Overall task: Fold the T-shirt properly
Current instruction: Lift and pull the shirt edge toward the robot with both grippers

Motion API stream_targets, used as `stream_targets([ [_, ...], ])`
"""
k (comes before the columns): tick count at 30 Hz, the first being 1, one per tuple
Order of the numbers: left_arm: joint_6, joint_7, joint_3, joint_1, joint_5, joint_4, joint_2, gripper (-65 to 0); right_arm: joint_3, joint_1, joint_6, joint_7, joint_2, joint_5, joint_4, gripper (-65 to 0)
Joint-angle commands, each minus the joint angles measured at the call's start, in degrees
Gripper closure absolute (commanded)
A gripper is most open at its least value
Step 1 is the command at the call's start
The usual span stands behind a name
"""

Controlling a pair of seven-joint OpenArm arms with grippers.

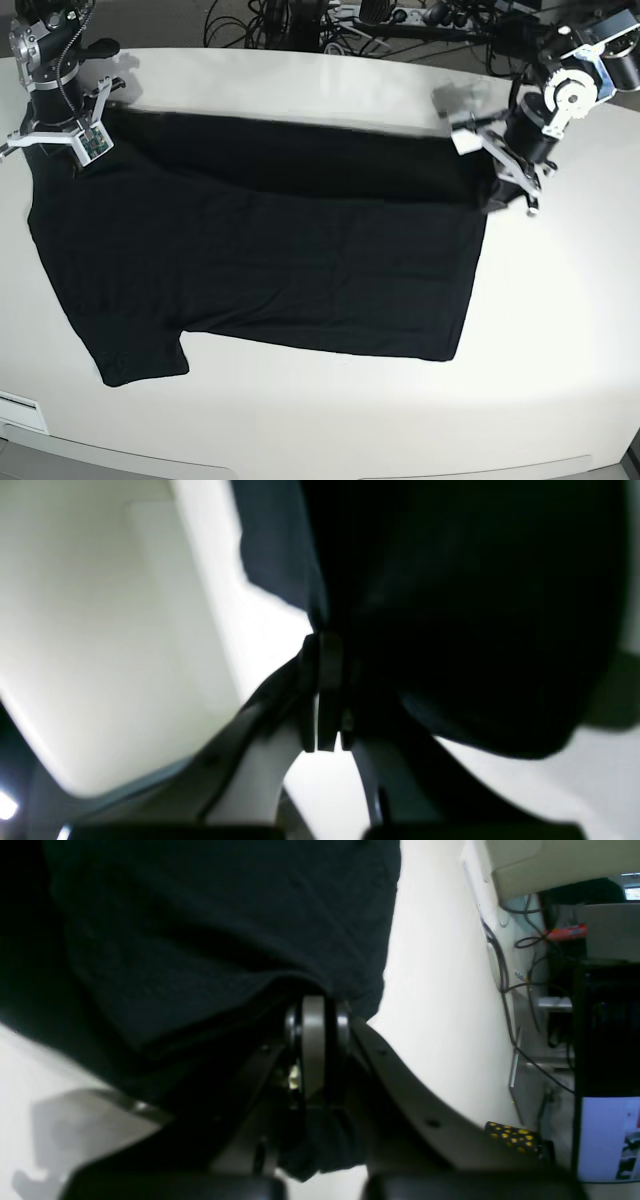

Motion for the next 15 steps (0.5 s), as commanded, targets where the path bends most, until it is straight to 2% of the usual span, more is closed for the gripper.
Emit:
stream_targets([
  [1, 1.3, -0.5, -1.8, -0.5, 0.5, 0.7, -1.1, 0.0, 0.4, -0.1, -0.7, 1.1, 0.8, -0.7, 0.4, 0.0],
  [6, 1.3, -3.6, -5.3, -0.5, -5.2, 0.7, -1.1, 0.0, 0.4, 0.5, -0.7, 2.8, 0.9, -0.7, 0.3, 0.0],
  [8, 1.3, -4.2, -5.3, -0.5, -5.2, 0.7, -1.1, 0.0, 0.4, 1.7, -0.6, 2.9, 0.9, 0.8, 0.0, 0.0],
  [11, 1.3, -4.2, -5.3, -0.5, -5.2, 0.7, -1.1, 0.0, 0.4, 4.6, 1.5, 3.1, 1.0, 3.3, -2.0, 0.0],
  [15, 1.3, -4.2, -5.3, -0.5, -5.2, 0.7, -1.1, 0.0, 0.4, 7.9, 1.7, 3.1, 1.0, 3.6, -4.9, 0.0],
])
